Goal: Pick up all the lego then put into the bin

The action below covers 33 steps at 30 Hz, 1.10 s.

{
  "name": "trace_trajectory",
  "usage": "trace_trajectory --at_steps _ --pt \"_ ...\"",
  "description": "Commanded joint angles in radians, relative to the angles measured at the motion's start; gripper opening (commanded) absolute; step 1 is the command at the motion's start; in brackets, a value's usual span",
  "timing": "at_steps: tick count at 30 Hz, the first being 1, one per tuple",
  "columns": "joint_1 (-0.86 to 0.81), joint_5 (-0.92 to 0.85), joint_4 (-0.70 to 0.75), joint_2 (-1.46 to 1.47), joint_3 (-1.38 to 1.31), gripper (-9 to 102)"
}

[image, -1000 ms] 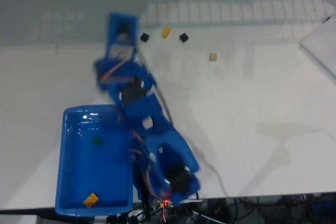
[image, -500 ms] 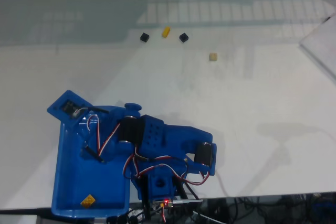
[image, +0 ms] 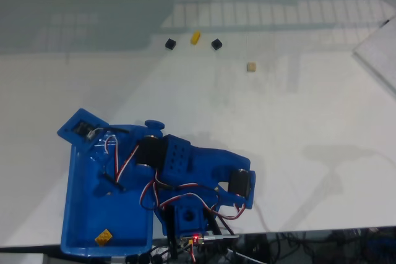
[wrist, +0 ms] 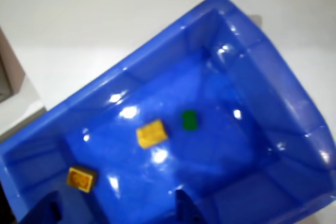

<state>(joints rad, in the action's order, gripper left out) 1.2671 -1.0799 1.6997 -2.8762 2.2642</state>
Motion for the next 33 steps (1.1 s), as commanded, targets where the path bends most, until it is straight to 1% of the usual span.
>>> trace_trajectory --at_steps 1,4,7,9,11,14,17,20,23,25,29,33 --pt "-0.081 -0.026 -0.005 0.021 -0.017 31" --pt "-0.233 -0.035 -0.037 0.078 -0.058 31" --pt "-0.460 0.008 -0.167 0.166 -0.104 31" --pt "-0.637 0.057 -0.322 0.242 -0.115 31" --pt "-0.815 0.115 -0.534 0.347 -0.115 30" --pt "-1.005 0.137 -0.819 0.520 -0.112 30" --pt "-1.114 0.089 -1.039 0.715 -0.114 30" --pt "-1.189 0.057 -1.266 0.902 -0.114 30" --pt "-1.238 0.038 -1.431 1.052 -0.120 30" --pt "-1.261 0.051 -1.474 1.138 -0.155 30" --pt "-1.284 0.103 -1.477 1.285 -0.270 28" --pt "-1.284 0.103 -1.476 1.384 -0.350 26"
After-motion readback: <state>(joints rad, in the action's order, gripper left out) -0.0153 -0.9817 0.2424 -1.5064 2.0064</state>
